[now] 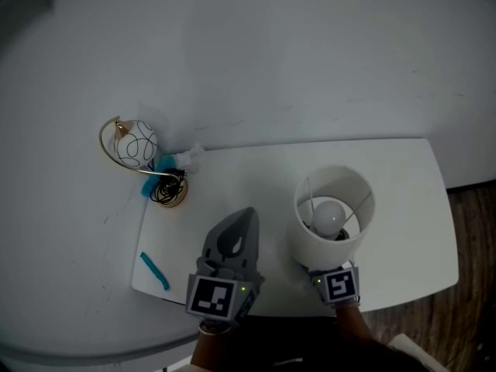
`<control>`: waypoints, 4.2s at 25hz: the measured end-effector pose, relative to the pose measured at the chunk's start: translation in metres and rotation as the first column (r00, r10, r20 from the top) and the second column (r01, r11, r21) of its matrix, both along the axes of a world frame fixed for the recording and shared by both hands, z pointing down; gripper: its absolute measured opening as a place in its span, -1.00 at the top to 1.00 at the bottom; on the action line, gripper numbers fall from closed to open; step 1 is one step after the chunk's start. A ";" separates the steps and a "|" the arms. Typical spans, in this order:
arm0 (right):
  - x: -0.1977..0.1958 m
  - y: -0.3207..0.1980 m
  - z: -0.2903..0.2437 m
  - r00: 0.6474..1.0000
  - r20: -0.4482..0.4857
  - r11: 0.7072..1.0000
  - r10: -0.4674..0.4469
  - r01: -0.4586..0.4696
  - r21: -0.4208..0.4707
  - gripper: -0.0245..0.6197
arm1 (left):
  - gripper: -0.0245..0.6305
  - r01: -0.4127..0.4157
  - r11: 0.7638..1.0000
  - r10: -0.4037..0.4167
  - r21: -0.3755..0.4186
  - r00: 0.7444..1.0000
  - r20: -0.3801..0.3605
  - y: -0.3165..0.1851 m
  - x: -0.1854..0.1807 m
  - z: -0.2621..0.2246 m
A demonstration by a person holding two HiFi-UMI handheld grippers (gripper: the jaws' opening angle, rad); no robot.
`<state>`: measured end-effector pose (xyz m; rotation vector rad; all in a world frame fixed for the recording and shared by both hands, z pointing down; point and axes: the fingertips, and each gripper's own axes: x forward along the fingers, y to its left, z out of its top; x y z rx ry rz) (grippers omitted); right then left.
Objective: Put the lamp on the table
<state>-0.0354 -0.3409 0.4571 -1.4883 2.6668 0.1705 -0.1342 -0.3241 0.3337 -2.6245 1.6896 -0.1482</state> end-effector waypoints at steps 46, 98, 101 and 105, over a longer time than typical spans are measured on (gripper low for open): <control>0.020 0.036 0.021 0.998 -0.004 0.984 0.055 -0.055 -0.167 0.32 | 0.93 0.042 0.999 -0.042 -0.002 0.999 0.013 0.075 0.013 -0.009; 0.083 0.157 -0.002 0.984 -0.153 0.982 0.092 -0.115 -0.149 0.82 | 0.93 -0.009 0.998 0.012 0.054 0.998 -0.069 0.184 0.062 -0.019; 0.088 0.161 -0.004 0.986 -0.140 0.983 0.092 -0.112 -0.146 0.82 | 0.93 -0.009 0.998 0.013 0.063 0.998 -0.064 0.188 0.066 -0.017; 0.095 0.163 -0.006 0.985 -0.140 0.983 0.099 -0.118 -0.139 0.82 | 0.93 -0.017 0.998 0.020 0.055 0.998 -0.054 0.187 0.073 -0.016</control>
